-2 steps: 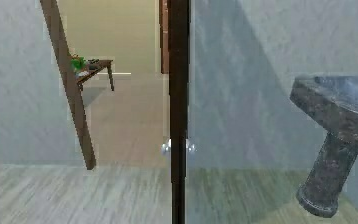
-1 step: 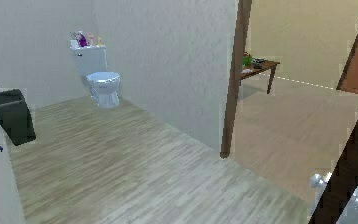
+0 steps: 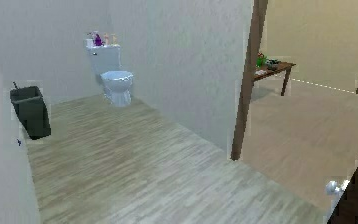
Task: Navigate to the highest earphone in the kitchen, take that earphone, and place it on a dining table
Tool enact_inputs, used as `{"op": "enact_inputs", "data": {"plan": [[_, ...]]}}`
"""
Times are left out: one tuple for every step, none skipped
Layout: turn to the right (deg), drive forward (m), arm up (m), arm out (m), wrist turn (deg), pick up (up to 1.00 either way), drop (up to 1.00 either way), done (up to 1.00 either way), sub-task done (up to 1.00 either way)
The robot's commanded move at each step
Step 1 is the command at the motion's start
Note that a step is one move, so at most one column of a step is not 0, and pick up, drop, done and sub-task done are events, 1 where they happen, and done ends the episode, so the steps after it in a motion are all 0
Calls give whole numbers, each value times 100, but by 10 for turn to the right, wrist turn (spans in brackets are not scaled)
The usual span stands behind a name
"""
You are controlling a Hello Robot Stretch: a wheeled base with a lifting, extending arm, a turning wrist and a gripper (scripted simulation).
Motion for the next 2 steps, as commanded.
{"op": "enact_inputs", "data": {"plan": [[0,70,0,0,0,0,0,0,0],[420,0,0,0,0,0,0,0,0]]}}
